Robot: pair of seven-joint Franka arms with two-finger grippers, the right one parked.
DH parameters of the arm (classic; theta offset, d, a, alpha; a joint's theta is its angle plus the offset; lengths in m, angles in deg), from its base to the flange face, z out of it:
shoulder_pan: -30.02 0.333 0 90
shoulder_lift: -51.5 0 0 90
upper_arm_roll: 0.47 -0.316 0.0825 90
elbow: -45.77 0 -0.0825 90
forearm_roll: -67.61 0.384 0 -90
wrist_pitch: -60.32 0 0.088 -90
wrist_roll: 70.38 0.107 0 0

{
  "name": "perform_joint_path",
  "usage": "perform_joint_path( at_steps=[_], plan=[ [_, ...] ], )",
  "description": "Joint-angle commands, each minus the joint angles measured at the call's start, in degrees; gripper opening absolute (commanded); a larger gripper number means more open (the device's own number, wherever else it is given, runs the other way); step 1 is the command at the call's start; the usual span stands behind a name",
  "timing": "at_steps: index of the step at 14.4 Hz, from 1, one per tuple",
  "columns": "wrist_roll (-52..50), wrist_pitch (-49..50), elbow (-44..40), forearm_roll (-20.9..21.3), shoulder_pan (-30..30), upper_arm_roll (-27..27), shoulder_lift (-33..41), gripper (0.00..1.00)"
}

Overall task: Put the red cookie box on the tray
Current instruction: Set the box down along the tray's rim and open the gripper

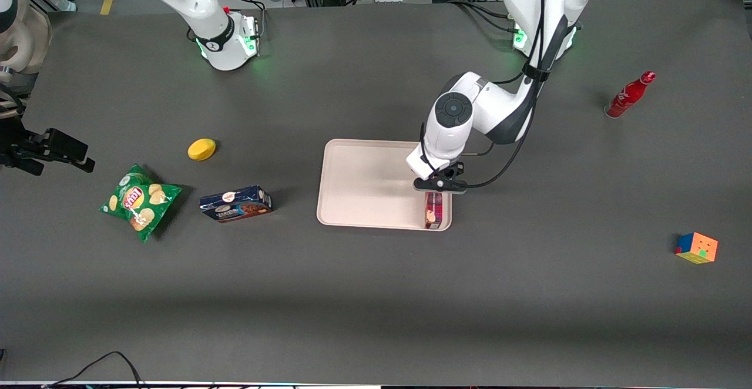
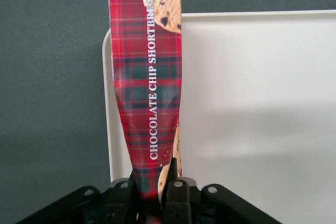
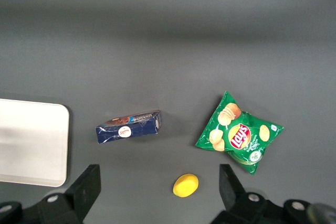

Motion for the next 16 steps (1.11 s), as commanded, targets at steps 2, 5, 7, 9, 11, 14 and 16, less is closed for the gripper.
perform_joint_path(
  at_steps=[2, 5, 7, 9, 11, 14, 16],
  plan=[
    [-1.6, -0.7, 1.2, 1.5, -0.5, -0.8, 1.2, 0.37],
    [-1.5, -0.7, 1.1, 1.5, -0.5, -0.9, 1.2, 0.69],
    [-1.5, 0.0, 0.6, 1.5, -0.5, -1.1, 1.2, 0.99],
    [-1.3, 1.8, -1.2, 1.4, -0.3, -1.2, 1.8, 1.0],
    [-0.9, 11.4, -7.4, 0.6, -0.1, -2.3, 1.9, 1.0],
    [1.5, 28.5, -19.8, -0.8, 0.1, -5.2, 1.9, 1.0],
    [8.5, 34.0, -24.4, -4.7, 2.3, -7.4, 3.6, 1.0]
  ],
)
